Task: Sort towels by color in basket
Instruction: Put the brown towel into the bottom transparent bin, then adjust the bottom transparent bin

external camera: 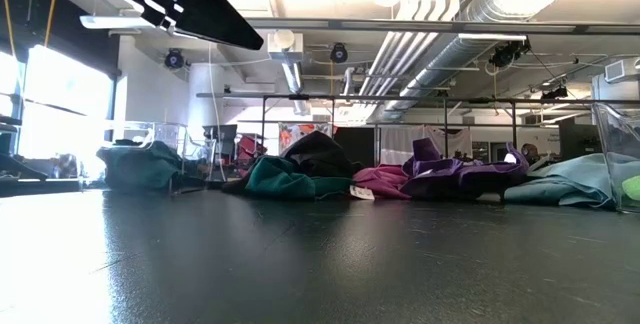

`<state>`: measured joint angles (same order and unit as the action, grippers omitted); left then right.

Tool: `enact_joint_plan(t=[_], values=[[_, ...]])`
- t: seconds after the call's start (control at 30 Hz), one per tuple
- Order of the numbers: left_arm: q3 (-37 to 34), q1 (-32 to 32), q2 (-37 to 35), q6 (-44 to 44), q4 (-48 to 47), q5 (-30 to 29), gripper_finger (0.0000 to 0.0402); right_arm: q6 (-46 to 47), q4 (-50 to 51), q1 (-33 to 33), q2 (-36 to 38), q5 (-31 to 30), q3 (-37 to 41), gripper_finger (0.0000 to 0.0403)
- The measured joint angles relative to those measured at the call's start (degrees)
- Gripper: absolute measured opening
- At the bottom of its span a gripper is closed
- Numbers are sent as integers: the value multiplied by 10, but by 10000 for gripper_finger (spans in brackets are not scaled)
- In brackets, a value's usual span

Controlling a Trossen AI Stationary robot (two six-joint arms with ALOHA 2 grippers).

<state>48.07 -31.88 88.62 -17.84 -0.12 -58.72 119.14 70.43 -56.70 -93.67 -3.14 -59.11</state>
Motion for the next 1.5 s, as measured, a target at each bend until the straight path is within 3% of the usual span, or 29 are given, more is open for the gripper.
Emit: enact_joint_plan(t=[0.27, 0.47, 0.6, 0.8, 1.03, 1.2, 1.5], values=[[0, 0, 0, 0, 0, 0, 53, -22, 119, -16, 0, -10, -119, 57], [0, 0, 0, 0, 0, 1, 53, -48, 176, -19, 0, -152, -175, 76], [0, 0, 0, 0, 0, 1, 53, -75, 178, 0, 0, -226, -173, 114], [0, 0, 0, 0, 0, 1, 53, -113, 196, 66, 0, -252, -128, 154], [0, 0, 0, 0, 2, 1, 53, -228, 196, 189, 39, -267, -73, 161], [0, 0, 0, 0, 2, 1, 53, -332, 193, 279, 68, -253, -54, 161], [0, 0, 0, 0, 1, 1, 53, -489, 121, 389, 73, -90, -18, 161]])
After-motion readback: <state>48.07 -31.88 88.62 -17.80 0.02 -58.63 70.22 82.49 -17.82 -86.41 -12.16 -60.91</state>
